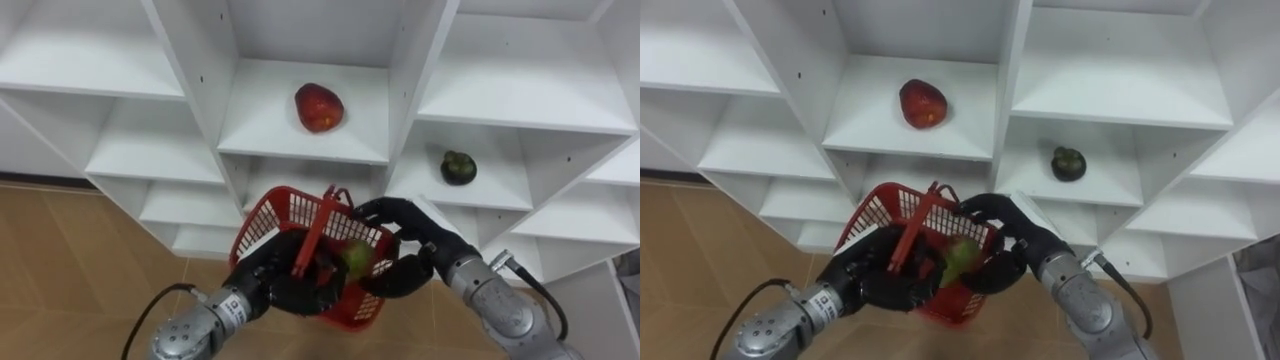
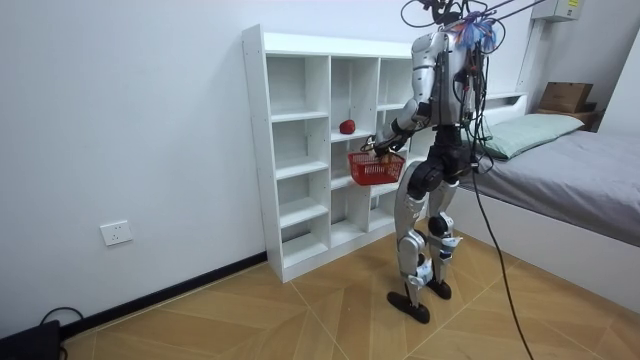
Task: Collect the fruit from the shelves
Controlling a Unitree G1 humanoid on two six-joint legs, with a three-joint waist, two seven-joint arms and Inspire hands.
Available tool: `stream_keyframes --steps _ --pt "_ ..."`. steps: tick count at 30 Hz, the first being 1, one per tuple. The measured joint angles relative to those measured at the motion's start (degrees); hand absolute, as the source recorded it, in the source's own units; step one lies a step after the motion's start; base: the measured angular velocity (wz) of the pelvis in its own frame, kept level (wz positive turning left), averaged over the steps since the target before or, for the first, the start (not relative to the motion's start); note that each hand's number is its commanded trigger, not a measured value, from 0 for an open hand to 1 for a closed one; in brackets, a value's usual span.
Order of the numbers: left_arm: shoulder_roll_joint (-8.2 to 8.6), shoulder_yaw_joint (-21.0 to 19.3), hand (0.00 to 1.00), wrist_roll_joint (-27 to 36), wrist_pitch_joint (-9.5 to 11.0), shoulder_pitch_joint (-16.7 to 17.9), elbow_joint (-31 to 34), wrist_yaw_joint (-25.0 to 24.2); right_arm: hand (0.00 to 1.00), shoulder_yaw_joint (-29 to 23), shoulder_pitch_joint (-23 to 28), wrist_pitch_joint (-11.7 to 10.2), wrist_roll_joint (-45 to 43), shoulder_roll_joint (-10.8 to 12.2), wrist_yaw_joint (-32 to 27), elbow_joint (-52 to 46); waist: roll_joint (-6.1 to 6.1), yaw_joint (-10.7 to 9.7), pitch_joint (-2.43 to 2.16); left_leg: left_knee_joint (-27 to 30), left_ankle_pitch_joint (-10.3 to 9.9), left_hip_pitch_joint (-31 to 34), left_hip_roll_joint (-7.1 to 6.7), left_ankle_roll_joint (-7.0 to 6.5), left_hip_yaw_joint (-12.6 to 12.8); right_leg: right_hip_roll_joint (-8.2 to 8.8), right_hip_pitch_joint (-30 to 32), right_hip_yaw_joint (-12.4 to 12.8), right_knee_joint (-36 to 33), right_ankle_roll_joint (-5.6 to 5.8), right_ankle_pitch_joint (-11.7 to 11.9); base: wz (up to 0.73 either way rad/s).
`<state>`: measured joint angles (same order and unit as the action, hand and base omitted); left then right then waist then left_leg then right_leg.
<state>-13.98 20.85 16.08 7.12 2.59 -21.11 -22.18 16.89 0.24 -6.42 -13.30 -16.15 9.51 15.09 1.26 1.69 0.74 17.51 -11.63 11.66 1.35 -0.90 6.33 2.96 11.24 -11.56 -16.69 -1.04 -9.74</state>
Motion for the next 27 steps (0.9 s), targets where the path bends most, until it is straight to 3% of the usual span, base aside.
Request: stream_keyframes --steps 8,21,27 --pt "-1.00 0.0 1.00 0.1 -0.2 0.3 0.7 -1.0 0.00 1.3 0.2 0.0 0.0 -0.1 0.0 0.2 -0.02 0.0 0.00 0.0 0.0 0.0 0.02 0.00 0.0 0.02 0.0 0.1 0.0 0.00 0.0 0.00" --pt "-1.02 -0.4 1.00 0.1 -0.2 0.9 3.8 -0.8 0.00 2.0 0.4 -0.2 1.6 -0.2 1.0 -0.3 -0.38 -0.1 -0.16 -0.2 0.0 -0.5 -0.01 -0.02 0.1 0.05 -0.3 0.1 -0.2 -0.01 0.0 0.00" --pt "-1.22 -0.6 1.00 0.0 -0.1 1.6 3.8 1.5 0.00 2.0 -0.1 -0.2 3.8 -0.2 1.0 -0.6 0.42 0.1 0.14 -1.2 0.2 -3.1 -0.15 -0.02 0.6 -0.05 -2.0 0.8 -0.2 0.06 -0.3 -0.04"
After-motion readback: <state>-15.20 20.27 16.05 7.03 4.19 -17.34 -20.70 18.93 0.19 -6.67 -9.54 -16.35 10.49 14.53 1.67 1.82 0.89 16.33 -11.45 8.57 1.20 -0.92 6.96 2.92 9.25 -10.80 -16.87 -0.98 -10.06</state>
